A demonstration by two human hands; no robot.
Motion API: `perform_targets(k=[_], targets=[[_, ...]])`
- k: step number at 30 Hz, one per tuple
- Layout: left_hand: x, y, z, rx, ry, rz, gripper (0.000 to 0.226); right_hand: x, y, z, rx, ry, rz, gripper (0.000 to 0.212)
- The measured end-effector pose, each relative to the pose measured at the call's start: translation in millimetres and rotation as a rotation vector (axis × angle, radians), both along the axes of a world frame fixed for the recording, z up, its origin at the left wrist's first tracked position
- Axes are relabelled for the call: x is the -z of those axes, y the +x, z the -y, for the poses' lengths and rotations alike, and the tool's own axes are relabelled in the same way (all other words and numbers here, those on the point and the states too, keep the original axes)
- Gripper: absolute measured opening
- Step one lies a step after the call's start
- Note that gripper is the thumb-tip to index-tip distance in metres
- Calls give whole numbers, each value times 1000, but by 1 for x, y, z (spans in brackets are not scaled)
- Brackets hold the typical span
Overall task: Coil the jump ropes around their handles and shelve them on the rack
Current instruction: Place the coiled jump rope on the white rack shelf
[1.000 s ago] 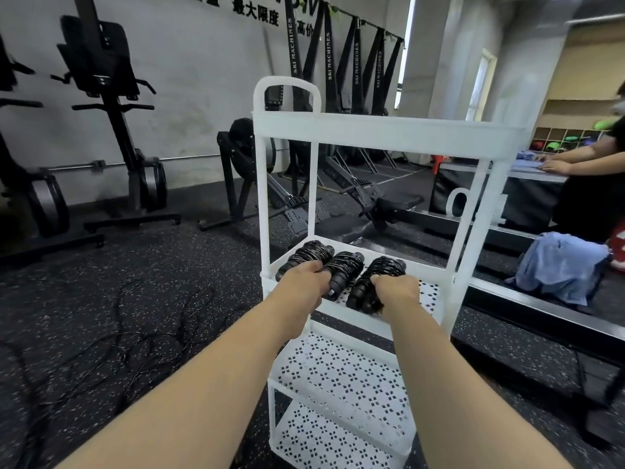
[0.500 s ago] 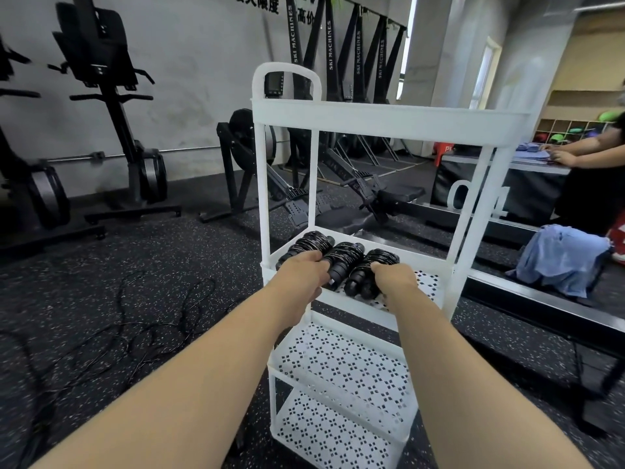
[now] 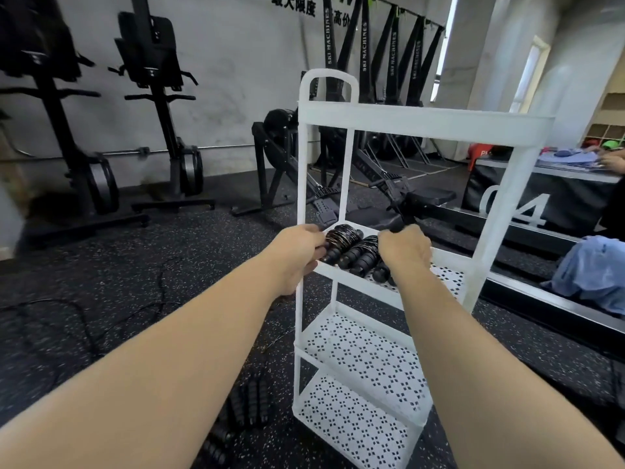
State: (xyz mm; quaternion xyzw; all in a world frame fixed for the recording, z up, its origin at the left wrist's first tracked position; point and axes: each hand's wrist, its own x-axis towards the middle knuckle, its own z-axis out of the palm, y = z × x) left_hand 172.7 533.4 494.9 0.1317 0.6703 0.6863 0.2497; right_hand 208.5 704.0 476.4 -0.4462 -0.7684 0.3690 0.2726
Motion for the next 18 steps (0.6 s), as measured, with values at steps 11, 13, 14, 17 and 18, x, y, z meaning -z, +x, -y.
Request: perform_targets(k=[11, 13, 14, 17, 18], targets=[[2, -12, 210, -285, -162, -20, 38, -3, -60, 226, -956, -126, -90, 20], [8, -11, 261, -361, -213, 0, 46, 8, -66, 269, -1062, -159, -48, 19], [11, -10, 285, -403, -228, 14, 47, 14, -69, 289, -1108, -174, -25, 17], [25, -6, 347, -531, -268, 56, 46, 37, -79, 340, -1206, -222, 29, 12], [30, -6, 365, -570, -272, 70, 45, 45, -83, 355, -1229, -238, 48, 11]])
